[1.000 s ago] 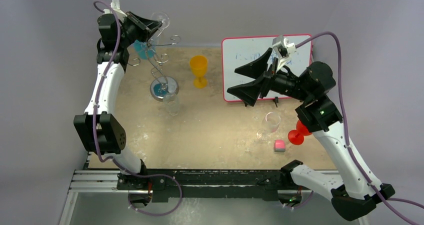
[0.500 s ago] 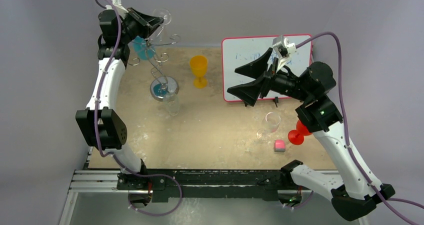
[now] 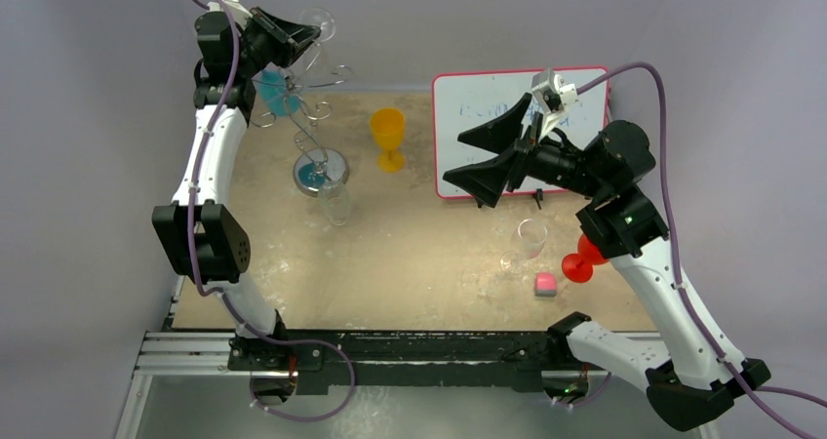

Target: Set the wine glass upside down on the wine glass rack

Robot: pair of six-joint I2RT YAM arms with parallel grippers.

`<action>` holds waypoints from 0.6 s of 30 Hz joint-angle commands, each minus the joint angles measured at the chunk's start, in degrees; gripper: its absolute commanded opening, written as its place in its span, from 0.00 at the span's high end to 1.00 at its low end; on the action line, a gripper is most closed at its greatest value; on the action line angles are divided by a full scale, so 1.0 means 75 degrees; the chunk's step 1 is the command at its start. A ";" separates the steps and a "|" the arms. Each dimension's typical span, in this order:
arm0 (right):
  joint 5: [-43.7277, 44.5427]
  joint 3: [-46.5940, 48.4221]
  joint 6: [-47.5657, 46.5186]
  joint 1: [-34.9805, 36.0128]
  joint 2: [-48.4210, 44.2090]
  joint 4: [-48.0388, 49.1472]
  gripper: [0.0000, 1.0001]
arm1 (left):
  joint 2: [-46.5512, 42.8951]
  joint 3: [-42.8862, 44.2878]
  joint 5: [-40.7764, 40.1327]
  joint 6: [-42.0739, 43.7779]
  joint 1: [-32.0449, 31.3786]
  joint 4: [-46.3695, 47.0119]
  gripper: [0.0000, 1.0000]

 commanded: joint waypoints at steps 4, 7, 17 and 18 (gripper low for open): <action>0.0137 0.0043 -0.0014 -0.0027 -0.0108 0.0325 0.00 | -0.0108 0.0376 -0.0559 0.0603 -0.0001 0.0226 1.00; 0.0161 0.0038 -0.0010 -0.0034 -0.0130 0.0313 0.00 | -0.0134 0.0379 -0.0653 0.0637 -0.0002 0.0152 1.00; 0.0152 0.0023 0.0010 -0.0029 -0.0166 0.0320 0.00 | -0.0101 0.0371 -0.0907 0.0554 0.0021 -0.0211 1.00; 0.0145 0.0041 0.0010 -0.0029 -0.0166 0.0319 0.00 | -0.0118 0.0360 -0.0942 0.0547 0.0021 -0.0218 1.00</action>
